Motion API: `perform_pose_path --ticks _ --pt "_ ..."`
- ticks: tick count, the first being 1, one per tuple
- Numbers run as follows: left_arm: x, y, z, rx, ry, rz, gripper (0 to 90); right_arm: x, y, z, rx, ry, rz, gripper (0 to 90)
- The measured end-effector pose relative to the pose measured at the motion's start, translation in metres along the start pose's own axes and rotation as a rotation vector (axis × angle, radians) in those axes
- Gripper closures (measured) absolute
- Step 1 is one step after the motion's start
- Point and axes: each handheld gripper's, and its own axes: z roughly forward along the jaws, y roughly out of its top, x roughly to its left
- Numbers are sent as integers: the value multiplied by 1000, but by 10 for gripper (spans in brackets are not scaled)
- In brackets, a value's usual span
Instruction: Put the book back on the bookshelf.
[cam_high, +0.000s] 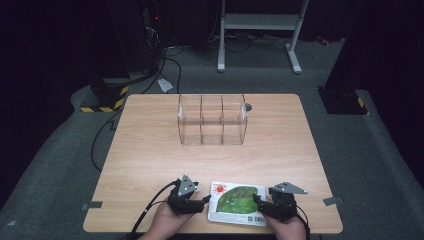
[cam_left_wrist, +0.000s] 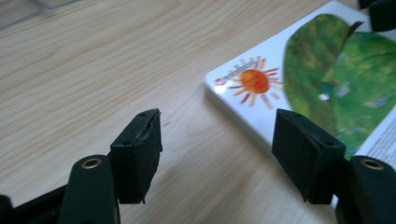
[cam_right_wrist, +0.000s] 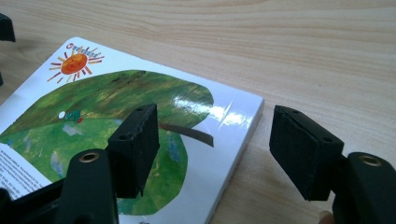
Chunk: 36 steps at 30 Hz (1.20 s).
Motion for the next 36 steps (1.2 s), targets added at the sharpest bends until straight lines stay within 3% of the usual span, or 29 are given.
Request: perform_pose_path --ticks 7,13,21,26,36 --pt "-9 1 13 39 -56 -7 348 2 -4 2 32 11 17 370" --pt "-10 1 15 39 -90 -28 396 10 -3 5 34 9 7 409" --pt "-5 -3 10 26 -74 -29 428 17 2 12 34 18 -14 414" --pt "-1 -6 9 17 -69 -59 439 18 6 17 37 27 -34 412" --pt "6 -6 4 28 -37 -61 455 28 14 26 39 11 -66 413"
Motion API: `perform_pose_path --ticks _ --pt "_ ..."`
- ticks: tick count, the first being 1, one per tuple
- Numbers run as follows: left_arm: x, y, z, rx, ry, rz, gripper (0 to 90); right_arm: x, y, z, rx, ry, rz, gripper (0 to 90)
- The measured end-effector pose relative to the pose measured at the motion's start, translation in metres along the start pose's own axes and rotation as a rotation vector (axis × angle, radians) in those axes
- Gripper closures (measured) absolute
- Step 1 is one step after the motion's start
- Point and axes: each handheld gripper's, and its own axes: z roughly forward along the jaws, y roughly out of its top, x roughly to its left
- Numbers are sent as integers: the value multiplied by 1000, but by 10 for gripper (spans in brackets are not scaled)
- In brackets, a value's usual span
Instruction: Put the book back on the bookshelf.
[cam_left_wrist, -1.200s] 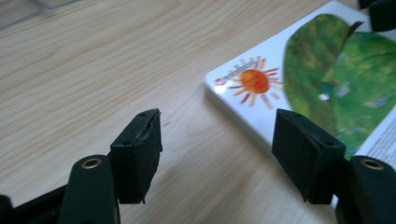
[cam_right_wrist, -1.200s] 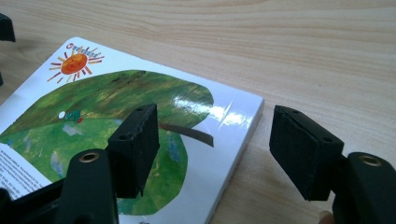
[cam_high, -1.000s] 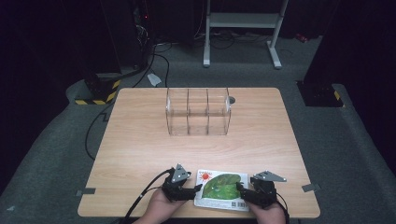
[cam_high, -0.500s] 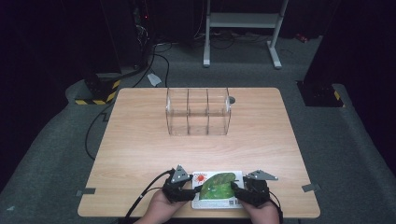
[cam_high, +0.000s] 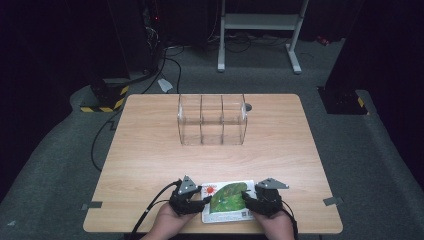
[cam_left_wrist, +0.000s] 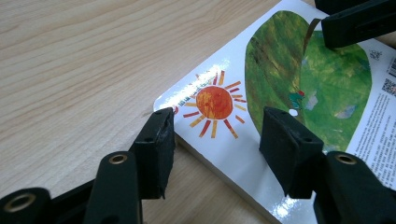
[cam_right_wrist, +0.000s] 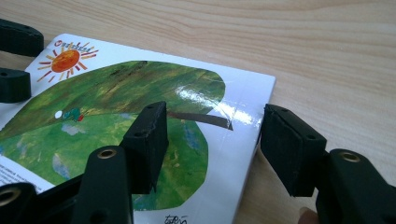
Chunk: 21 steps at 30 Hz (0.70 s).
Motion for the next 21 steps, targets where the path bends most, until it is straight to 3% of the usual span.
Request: perform_pose_path --ticks 4,8,12,16,17,18,21 --pt "6 0 -3 0 36 25 483 7 8 7 -1 -26 -49 415" --pt "14 0 -5 -6 45 -4 494 13 18 16 5 -38 -71 416" --pt "15 0 -5 -5 48 -6 495 15 18 18 -18 -48 -108 424" --pt "16 0 -8 16 57 -47 446 12 15 12 -41 -15 -63 396" --pt "14 -1 -8 29 35 -81 418 12 14 8 -41 -12 -52 381" --pt "13 -3 -9 37 25 -89 383 13 12 5 -39 -13 -42 374" --pt "7 -7 -13 52 21 -75 336 12 3 -1 -15 3 -34 356"
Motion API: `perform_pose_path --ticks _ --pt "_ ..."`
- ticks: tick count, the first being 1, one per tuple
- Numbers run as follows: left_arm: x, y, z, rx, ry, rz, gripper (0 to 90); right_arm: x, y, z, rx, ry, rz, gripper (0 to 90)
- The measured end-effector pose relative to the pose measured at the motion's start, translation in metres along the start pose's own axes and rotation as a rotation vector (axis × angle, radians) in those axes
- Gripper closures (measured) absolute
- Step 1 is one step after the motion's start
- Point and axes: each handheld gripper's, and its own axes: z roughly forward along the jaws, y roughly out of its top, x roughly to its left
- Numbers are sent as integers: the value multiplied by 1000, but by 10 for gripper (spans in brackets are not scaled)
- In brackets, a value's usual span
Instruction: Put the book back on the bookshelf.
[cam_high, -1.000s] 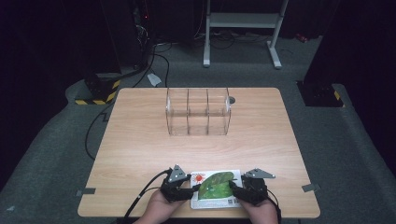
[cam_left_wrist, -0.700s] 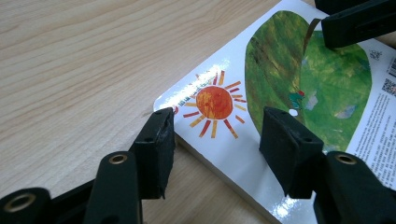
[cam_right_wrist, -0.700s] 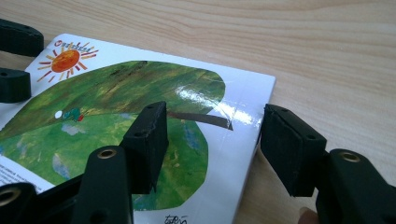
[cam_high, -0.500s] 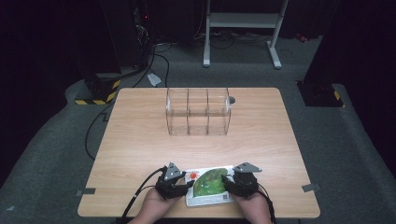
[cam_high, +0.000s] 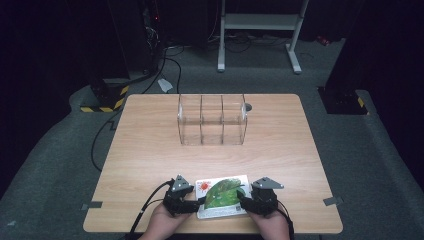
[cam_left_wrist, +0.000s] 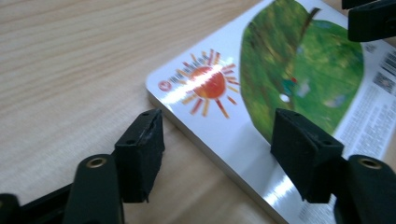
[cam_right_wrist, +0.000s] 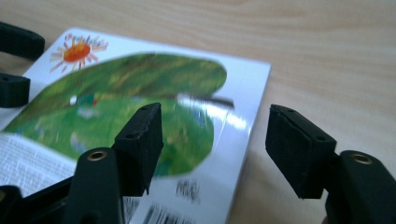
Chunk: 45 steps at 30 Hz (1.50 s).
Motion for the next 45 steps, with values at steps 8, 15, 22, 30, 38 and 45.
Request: perform_pose_path --ticks 8,15,22,30,38,45 --pt "-4 -2 2 -20 -18 -9 387 2 -6 0 22 25 22 420" --pt "-2 -2 2 -30 -20 0 397 6 -5 1 14 -2 18 425" --pt "3 3 5 -47 7 25 444 5 4 10 0 -28 11 431" --pt "20 8 7 -63 37 4 456 7 17 23 8 -35 20 432" --pt "52 12 3 -80 82 -31 468 21 39 49 -4 -43 3 430" --pt "67 16 3 -91 129 -34 483 32 50 63 -16 -54 2 430"
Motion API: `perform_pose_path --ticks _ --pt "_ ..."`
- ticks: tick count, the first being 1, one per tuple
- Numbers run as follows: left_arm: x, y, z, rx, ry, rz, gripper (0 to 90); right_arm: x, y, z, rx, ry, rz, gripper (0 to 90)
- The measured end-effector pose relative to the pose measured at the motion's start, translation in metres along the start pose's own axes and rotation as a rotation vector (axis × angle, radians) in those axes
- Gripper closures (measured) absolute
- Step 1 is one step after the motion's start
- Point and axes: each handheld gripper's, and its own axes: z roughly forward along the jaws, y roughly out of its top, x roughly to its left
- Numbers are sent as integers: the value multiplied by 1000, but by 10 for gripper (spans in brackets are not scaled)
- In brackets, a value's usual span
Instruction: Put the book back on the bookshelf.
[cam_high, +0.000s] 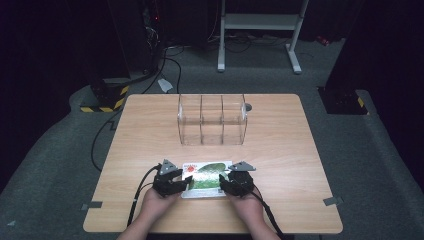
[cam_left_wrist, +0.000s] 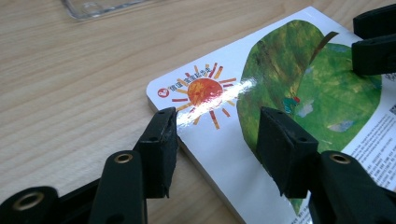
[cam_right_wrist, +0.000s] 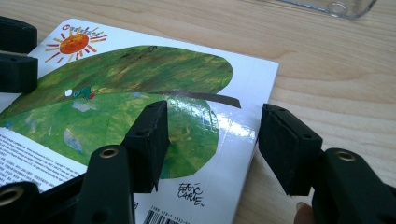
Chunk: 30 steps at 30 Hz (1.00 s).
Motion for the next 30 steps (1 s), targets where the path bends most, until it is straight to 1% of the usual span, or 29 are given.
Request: perform_pose_path --ticks 1,2,3,5,7,8,10,11,13,14,15,16,17,18,19,20,21,23,24,25,28,30 --pt "1 0 0 -2 3 -11 487 1 1 1 1 2 1 431" --pt "3 0 -1 -3 15 -10 493 3 1 1 0 6 3 433" --pt "3 0 -1 -6 22 -21 499 4 0 1 -4 14 0 439" --pt "5 -1 -2 -9 30 -29 509 5 -1 -1 1 30 -5 456" --pt "4 -1 -3 -11 36 -28 509 2 0 -2 12 52 -2 471" --pt "3 -2 -3 -8 35 -35 497 -1 -1 -3 10 61 0 453" --pt "4 -4 -5 0 24 -65 461 -5 -4 -8 3 61 8 418" --pt "5 -5 -7 0 15 -75 450 -5 -7 -12 6 71 8 401" --pt "5 -8 -11 -3 0 -102 446 -4 -14 -19 9 80 -21 368" --pt "4 -9 -12 1 -9 -105 444 -3 -18 -23 10 88 -37 350" --pt "3 -10 -13 6 -13 -109 438 -2 -22 -25 10 101 -64 337" --pt "3 -11 -14 13 -21 -111 435 -1 -26 -27 6 107 -74 335" --pt "2 -12 -15 17 -31 -118 434 1 -28 -28 4 110 -75 329" --pt "1 -13 -15 12 -37 -132 432 2 -30 -28 0 119 -71 326" --pt "-1 -14 -15 15 -43 -134 432 2 -31 -28 -1 132 -67 314" --pt "-2 -15 -15 17 -38 -123 431 3 -32 -27 6 145 -68 302" --pt "-4 -16 -15 17 -28 -114 422 4 -32 -27 8 159 -78 298" --pt "-5 -16 -14 13 -26 -113 415 6 -33 -25 27 185 -92 277" --pt "-5 -15 -14 12 -25 -116 412 8 -33 -24 38 188 -89 257" --pt "-5 -15 -14 11 -22 -116 412 9 -34 -23 42 179 -94 255" --pt "-6 -15 -14 5 -13 -119 423 11 -34 -23 46 173 -83 248" --pt "-6 -15 -15 1 -15 -117 430 11 -34 -22 42 170 -86 245"
